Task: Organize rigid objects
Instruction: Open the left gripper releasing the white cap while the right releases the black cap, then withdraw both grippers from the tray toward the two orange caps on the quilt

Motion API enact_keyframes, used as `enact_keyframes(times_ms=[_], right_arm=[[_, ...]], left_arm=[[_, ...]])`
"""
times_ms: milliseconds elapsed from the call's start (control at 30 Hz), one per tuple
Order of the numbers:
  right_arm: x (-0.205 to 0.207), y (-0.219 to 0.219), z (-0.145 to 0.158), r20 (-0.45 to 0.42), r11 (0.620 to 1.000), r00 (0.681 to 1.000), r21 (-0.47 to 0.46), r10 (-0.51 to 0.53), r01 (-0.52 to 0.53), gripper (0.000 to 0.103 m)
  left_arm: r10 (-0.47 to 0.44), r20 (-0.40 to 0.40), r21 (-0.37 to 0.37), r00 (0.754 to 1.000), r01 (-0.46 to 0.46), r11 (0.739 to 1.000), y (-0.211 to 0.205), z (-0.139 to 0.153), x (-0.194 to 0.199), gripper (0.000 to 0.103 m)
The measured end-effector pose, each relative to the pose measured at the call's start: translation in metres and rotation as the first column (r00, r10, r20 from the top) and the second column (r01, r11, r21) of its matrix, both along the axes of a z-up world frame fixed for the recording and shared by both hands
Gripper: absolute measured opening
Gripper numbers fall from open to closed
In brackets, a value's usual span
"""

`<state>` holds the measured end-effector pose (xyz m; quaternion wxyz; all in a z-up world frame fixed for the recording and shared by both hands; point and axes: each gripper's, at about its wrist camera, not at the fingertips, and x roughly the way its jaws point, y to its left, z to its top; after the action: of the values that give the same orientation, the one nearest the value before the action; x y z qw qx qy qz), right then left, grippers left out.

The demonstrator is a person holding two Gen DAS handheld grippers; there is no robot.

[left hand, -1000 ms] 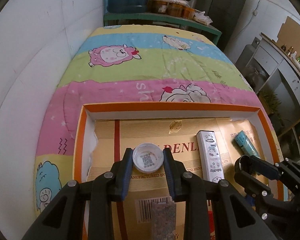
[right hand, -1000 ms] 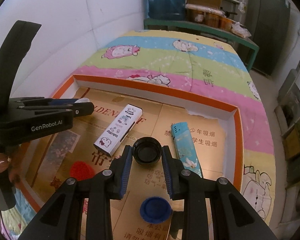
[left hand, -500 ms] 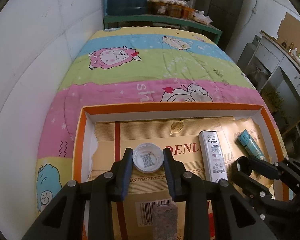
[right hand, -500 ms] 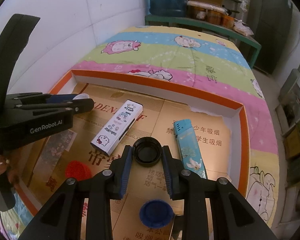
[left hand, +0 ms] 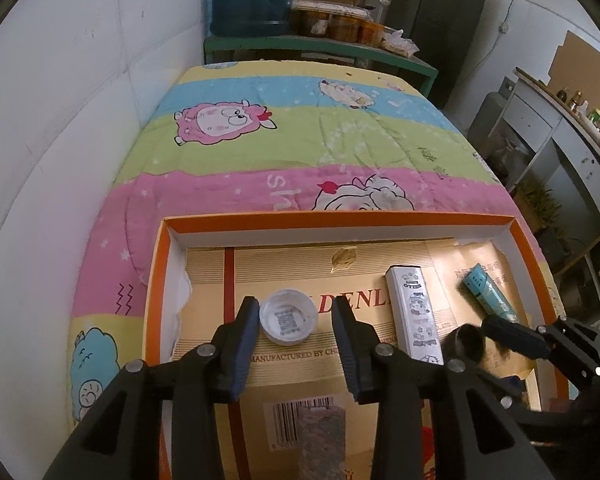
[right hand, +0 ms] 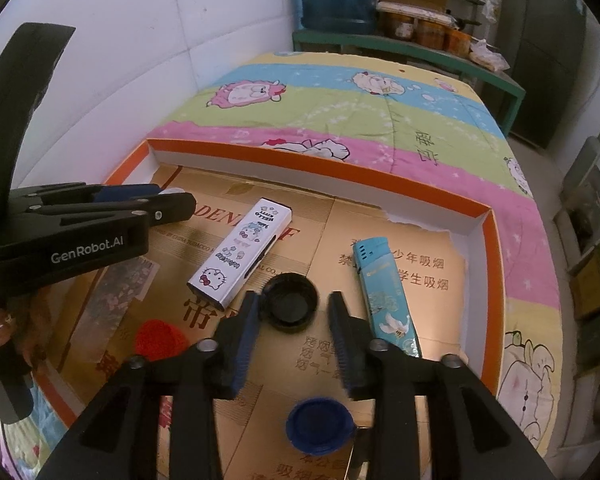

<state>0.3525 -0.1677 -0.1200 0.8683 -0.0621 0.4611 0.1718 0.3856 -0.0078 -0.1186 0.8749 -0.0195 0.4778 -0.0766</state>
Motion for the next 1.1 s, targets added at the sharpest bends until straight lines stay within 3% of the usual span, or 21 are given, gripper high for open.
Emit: enact_keyframes(times_ms=[300, 967, 1100], right_arm=[[-0.008, 0.001, 0.003, 0.022, 1.000, 1.000, -0.011, 0.001, 0.000, 0.049], [-0.043, -0.008, 0.033, 0.072, 0.997, 0.996, 0.058, -0.053, 0.049, 0.049], [-0.053, -0.011, 0.040, 0.079, 0.995, 0.994, 0.075, -0.073, 0.067, 0.063]], left_arm=[[-0.002, 0.035, -0.012, 0.999, 0.002, 1.000, -0.001, 0.012, -0.009, 0.039], [-0.006, 0.122, -0.044, 0.992, 0.011, 0.999, -0.003, 0.045, -0.049, 0.039], [-0.001, 0.149, -0.050, 0.989, 0.008, 0.999, 0.000, 0.051, -0.061, 0.059]])
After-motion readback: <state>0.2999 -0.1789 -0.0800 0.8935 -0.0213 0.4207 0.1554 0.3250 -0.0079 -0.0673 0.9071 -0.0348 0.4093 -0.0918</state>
